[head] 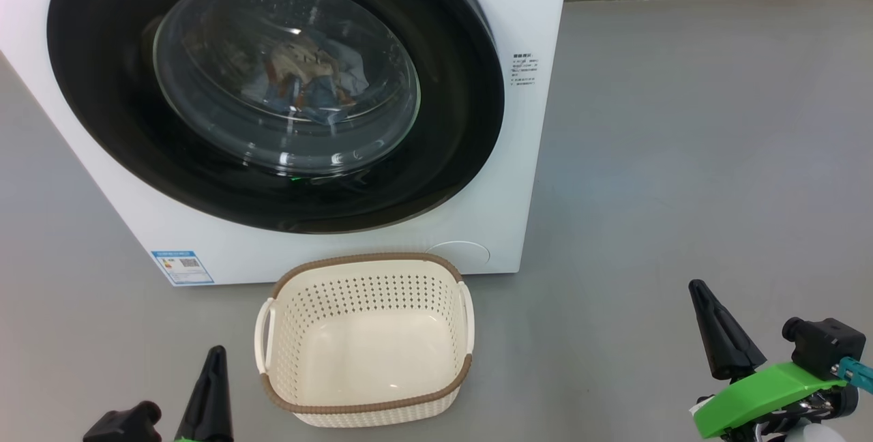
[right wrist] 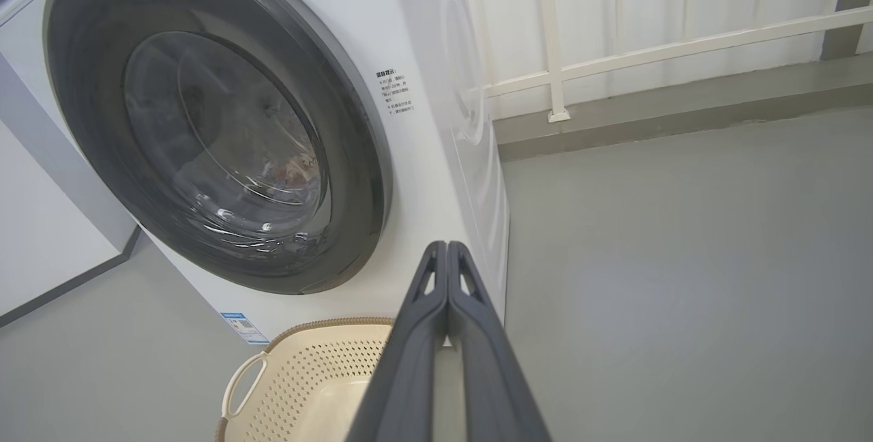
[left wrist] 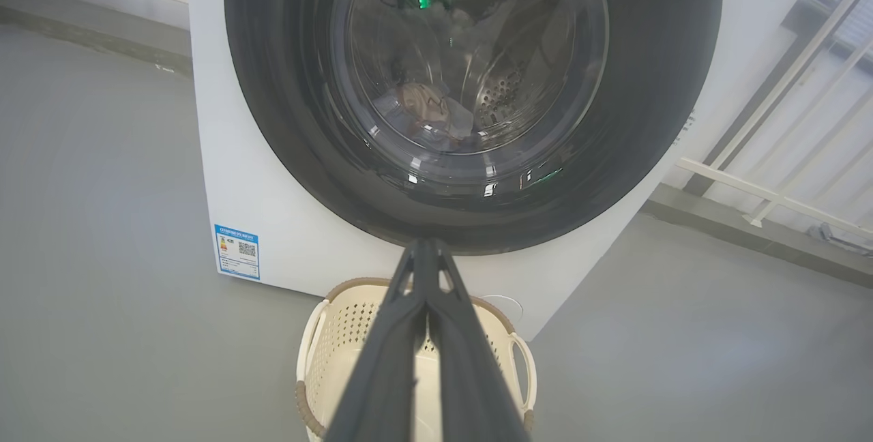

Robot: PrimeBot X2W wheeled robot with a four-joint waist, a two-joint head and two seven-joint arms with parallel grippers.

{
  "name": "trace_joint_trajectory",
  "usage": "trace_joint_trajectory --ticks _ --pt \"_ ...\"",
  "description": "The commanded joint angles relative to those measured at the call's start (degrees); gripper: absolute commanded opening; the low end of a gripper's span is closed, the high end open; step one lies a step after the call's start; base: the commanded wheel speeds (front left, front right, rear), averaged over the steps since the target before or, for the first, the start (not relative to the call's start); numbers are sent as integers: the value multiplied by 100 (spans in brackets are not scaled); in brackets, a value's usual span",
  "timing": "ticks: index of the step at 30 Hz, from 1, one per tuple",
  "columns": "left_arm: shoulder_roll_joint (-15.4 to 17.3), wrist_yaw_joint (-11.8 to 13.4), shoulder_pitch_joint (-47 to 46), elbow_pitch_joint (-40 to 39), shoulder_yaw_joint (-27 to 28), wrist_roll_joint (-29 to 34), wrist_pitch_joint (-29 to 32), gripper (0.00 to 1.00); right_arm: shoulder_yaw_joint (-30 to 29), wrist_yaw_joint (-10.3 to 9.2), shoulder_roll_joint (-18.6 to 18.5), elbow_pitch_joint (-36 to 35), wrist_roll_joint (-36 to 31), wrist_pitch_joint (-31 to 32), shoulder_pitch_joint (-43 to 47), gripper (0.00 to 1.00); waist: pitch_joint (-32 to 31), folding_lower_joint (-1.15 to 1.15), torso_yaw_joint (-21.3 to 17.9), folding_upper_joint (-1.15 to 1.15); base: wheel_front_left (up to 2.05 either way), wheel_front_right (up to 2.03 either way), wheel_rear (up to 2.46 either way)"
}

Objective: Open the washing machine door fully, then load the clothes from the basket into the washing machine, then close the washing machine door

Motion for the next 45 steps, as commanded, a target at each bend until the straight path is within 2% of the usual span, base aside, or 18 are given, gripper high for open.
trace_joint_trajectory --ticks 1,45 --pt "62 -3 -170 -114 58 -156 38 0 -67 -3 -48 -147 163 26 -140 0 6 0 0 0 0 0 0" --pt "113 -18 -383 -3 350 -2726 783 0 -468 -14 356 -183 2531 771 -104 0 10 -2 -22 0 0 0 0"
